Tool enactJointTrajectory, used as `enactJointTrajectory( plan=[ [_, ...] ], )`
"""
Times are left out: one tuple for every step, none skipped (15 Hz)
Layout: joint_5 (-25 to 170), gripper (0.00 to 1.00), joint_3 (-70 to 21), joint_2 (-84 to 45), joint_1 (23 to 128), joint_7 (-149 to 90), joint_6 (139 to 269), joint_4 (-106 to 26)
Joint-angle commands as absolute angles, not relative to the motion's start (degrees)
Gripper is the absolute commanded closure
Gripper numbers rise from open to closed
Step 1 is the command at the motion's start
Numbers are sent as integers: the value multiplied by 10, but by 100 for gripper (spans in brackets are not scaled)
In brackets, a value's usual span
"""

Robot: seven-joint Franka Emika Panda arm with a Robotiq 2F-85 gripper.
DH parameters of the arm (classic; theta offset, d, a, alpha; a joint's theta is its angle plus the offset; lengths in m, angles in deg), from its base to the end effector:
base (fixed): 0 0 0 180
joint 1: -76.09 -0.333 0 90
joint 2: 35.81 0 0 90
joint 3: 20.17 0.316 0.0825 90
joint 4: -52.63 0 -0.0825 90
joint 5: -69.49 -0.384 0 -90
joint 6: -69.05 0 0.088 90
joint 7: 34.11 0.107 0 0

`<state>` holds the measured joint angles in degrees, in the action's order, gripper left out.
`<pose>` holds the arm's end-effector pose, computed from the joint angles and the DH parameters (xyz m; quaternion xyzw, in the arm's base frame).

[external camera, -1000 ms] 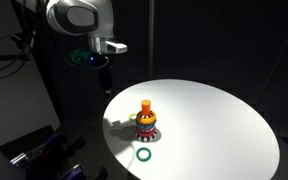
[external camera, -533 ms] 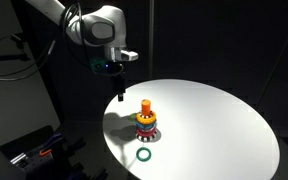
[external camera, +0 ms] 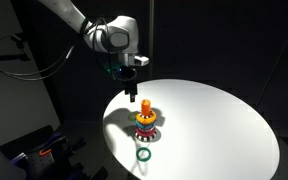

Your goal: Pick up the lime green ring and put it on the ring holder

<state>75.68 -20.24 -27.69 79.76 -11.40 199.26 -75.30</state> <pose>0.5277 -0.0372 0.2997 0.9792 -0.1922 -0.0437 0.0473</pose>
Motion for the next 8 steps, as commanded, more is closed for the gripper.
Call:
enactJointTrajectory(
  plan=[
    [749, 0, -215, -260, 777, -93, 1984, -727],
    [750, 0, -216, -263, 774, -93, 1978, -727],
    [754, 0, -218, -264, 775, -107, 1992, -740],
    [754, 0, -219, -264, 773, -105, 1992, -740],
    [754, 0, -219, -264, 771, -104, 1991, -740],
    [754, 0, -219, -264, 771, -103, 1991, -739],
    [754, 0, -219, -264, 771, -103, 1991, -739],
    [754, 0, -219, -264, 771, -103, 1991, -739]
  ],
)
